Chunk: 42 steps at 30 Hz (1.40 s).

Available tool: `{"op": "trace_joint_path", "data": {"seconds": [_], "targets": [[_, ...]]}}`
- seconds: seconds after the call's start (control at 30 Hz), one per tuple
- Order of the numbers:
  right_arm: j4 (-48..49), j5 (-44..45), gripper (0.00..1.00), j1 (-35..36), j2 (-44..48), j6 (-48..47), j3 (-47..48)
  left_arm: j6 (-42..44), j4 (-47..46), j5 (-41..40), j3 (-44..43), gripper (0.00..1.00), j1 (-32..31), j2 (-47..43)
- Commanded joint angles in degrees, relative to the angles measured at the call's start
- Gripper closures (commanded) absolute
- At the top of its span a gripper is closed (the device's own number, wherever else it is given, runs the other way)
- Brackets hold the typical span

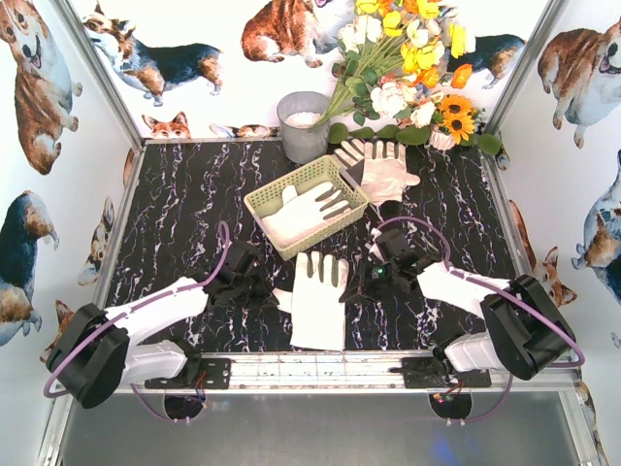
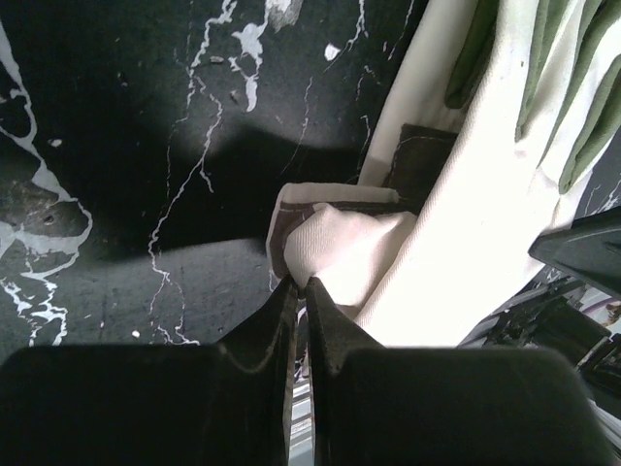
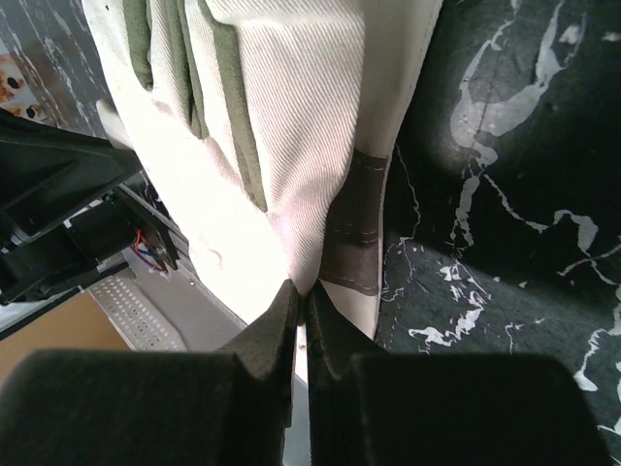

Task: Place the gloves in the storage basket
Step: Pair the glove with the glove.

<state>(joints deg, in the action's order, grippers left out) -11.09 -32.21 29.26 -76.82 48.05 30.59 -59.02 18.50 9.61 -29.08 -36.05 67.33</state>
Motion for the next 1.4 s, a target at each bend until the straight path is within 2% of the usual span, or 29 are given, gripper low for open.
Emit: {"op": "trace_joint_path", "data": {"seconds": [0.0, 0.8, 0.83, 0.87, 0.93, 1.0, 1.07, 1.2, 1.27, 1.37], "targets": [[-0.88, 2.80, 1.00, 0.01, 2.98, -1.46, 2.37, 1.20, -1.09, -0.86, -2.19, 1.00, 0.28, 1.14], [-0.25, 5.39, 1.00, -0.12, -4.42, -3.62, 3.95, 1.04, 1.43, 0.21, 0.39, 1.00, 0.28, 0.90], [-0.29, 5.28, 1.00, -0.16, -4.33, -3.54, 4.00, 1.20, 1.83, 0.31, 0.14, 0.96, 0.28, 0.83], [-0.53, 5.03, 0.98, -0.16, -4.08, -3.53, 4.14, 1.56, 2.52, 0.18, -0.36, 0.87, 0.28, 0.69], [-0.91, 4.48, 0.86, -0.16, -2.76, -3.49, 4.42, 2.71, 4.65, -0.39, -1.71, 0.67, 0.28, 0.06], [-2.65, 4.43, 0.76, -0.15, -0.74, -3.89, 5.00, 3.99, 7.35, -1.51, -3.67, 0.58, 0.28, -0.89], [-4.53, 4.43, 0.72, -0.37, 1.75, -4.46, 5.35, 5.13, 10.38, -2.69, -5.56, 0.50, 0.28, -1.94], [-6.21, 1.98, 0.59, -1.43, 6.76, -4.68, 4.45, 6.85, 16.02, -4.69, -10.05, 0.47, 0.20, -4.19], [-5.93, 0.99, 0.52, -1.73, 9.07, -4.13, 3.15, 7.89, 15.14, -2.63, -11.59, 0.49, 0.19, -4.53], [-3.84, 0.02, 0.48, -1.82, 10.17, -2.35, 0.55, 8.13, 10.59, 2.96, -12.35, 0.52, -0.04, -2.30]]}}
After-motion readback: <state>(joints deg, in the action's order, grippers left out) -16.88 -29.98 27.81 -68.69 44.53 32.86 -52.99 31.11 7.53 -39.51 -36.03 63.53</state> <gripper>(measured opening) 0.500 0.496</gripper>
